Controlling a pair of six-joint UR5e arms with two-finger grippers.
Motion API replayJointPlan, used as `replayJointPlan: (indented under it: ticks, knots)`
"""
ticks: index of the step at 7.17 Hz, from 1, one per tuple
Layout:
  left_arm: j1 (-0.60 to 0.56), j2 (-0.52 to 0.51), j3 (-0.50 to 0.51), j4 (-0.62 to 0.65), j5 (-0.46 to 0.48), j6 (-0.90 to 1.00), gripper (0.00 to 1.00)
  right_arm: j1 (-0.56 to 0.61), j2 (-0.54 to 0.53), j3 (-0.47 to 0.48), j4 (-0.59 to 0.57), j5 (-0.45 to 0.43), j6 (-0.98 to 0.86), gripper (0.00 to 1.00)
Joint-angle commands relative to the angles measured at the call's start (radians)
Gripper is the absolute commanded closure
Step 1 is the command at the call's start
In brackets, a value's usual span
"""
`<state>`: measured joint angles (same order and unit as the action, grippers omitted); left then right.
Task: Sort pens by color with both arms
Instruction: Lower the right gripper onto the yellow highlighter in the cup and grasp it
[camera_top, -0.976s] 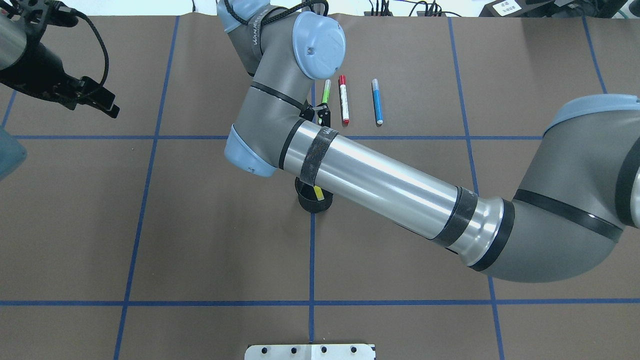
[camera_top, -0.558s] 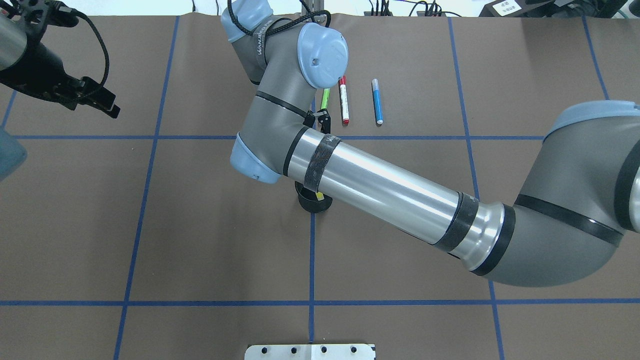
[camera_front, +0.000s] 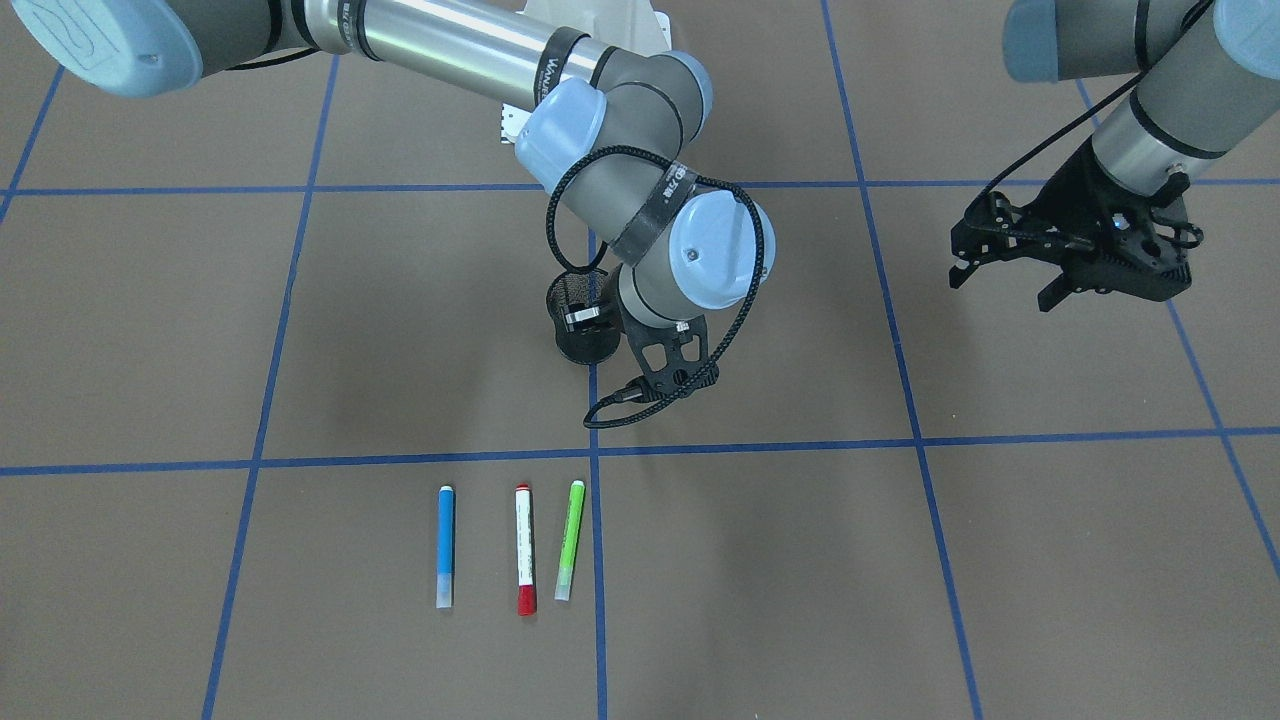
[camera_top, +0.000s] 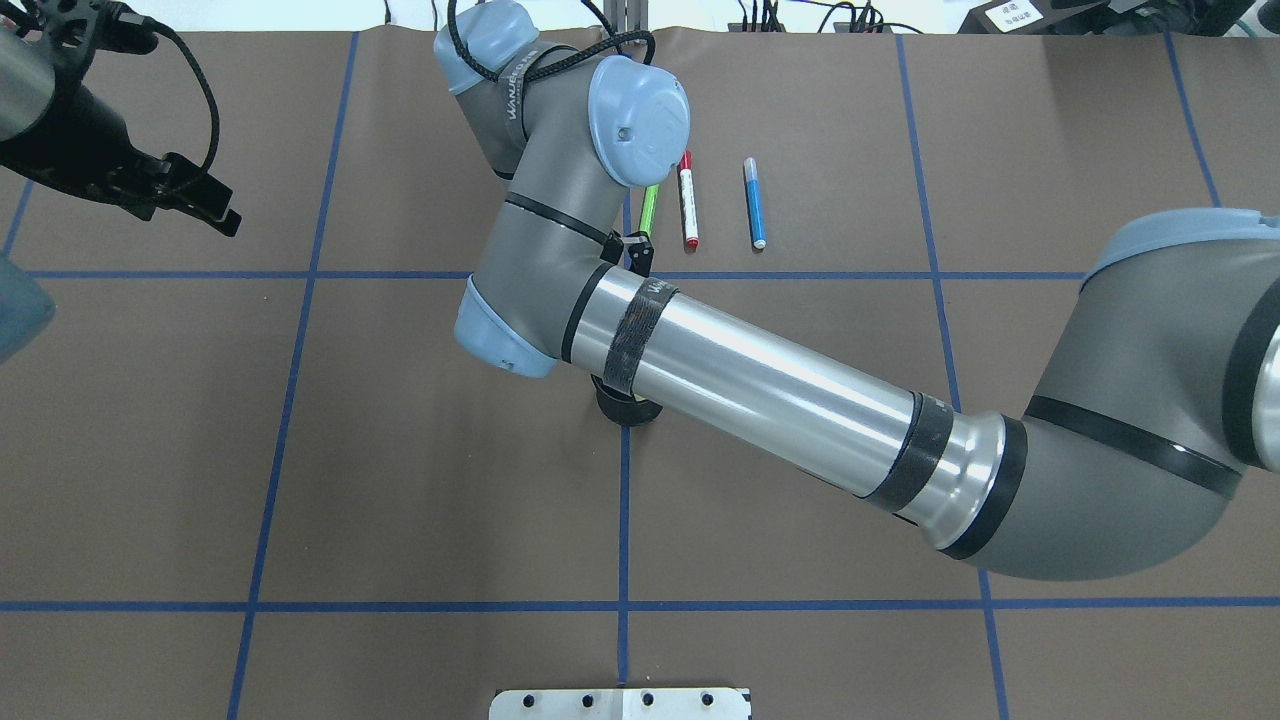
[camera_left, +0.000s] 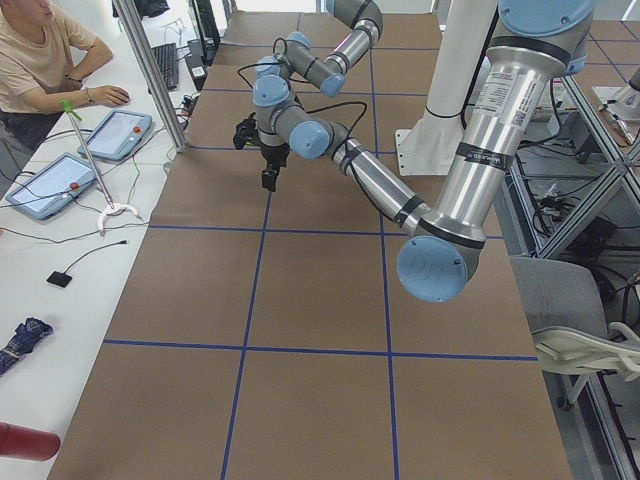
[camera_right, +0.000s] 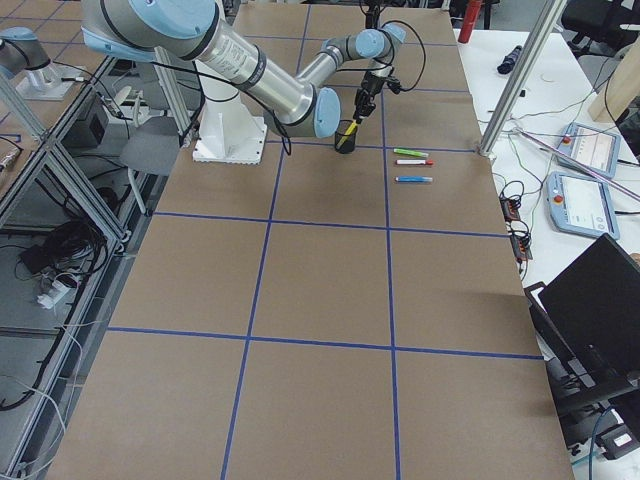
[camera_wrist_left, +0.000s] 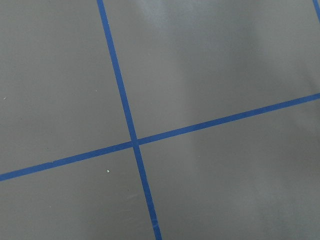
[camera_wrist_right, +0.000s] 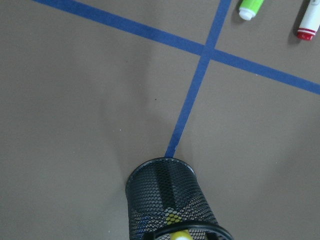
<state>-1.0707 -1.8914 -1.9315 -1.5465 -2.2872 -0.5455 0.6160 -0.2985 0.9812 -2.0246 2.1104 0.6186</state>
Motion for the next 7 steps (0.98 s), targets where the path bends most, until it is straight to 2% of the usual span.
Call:
replayJointPlan:
  ticks: [1, 5, 7]
  knots:
    - [0.002, 0.000, 0.000, 0.000, 0.000, -0.001, 0.01, 0.001, -0.002, 0.001, 0.000, -0.006, 0.000, 0.69]
    - [0.002, -0.002, -0.001, 0.000, 0.000, -0.001, 0.01, 0.001, -0.013, 0.005, 0.000, -0.010, -0.005, 0.72]
    - [0.002, -0.005, -0.001, 0.000, 0.000, -0.002, 0.01, 0.001, -0.016, 0.036, -0.008, -0.023, -0.005, 1.00]
